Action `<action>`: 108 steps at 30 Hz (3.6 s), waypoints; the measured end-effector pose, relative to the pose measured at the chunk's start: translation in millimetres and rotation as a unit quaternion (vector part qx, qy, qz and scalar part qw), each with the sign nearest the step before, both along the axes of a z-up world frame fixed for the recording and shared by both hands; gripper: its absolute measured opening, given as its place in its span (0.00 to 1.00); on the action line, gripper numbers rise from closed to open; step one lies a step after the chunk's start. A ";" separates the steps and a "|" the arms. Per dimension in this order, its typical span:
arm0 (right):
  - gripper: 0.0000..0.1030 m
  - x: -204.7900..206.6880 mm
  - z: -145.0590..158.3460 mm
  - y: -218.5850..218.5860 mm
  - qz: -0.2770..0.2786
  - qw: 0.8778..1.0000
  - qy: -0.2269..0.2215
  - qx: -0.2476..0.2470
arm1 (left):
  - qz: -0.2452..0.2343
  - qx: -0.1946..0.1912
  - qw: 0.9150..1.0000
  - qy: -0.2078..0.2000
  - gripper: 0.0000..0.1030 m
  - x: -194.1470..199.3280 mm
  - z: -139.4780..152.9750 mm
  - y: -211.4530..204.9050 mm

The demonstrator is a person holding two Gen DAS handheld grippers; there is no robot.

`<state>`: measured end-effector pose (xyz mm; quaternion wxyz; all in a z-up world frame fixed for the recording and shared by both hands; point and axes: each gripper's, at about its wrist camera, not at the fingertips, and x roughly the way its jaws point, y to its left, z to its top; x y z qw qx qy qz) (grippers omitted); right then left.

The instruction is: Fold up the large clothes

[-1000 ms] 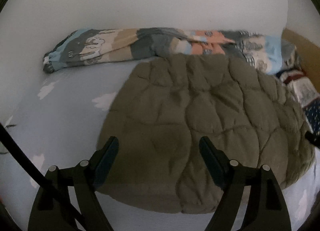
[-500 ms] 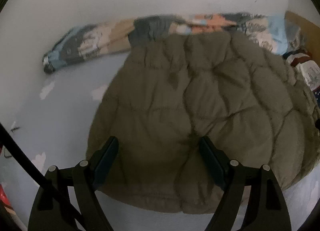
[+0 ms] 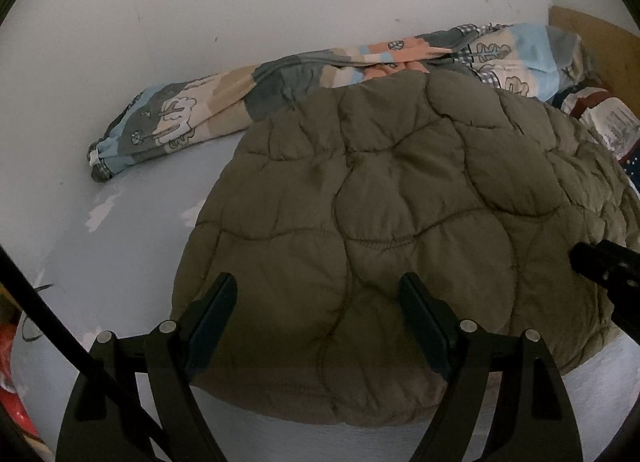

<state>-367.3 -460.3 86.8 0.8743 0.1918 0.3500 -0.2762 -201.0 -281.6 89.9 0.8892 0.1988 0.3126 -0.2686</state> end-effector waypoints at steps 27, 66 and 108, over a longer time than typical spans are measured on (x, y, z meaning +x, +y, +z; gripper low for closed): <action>0.45 7.1 -18.0 -5.1 0.005 0.999 0.020 0.033 | -0.004 0.016 1.000 -0.009 0.80 -2.9 -7.0 -3.6; 0.54 -73.1 14.4 -78.8 -0.099 0.987 -0.040 0.119 | 0.052 -0.041 0.991 0.112 0.81 51.2 13.4 63.0; 0.59 -168.1 -58.2 -167.2 -0.285 0.875 -0.179 0.348 | 0.163 -0.238 0.900 0.327 0.69 100.0 -43.4 103.8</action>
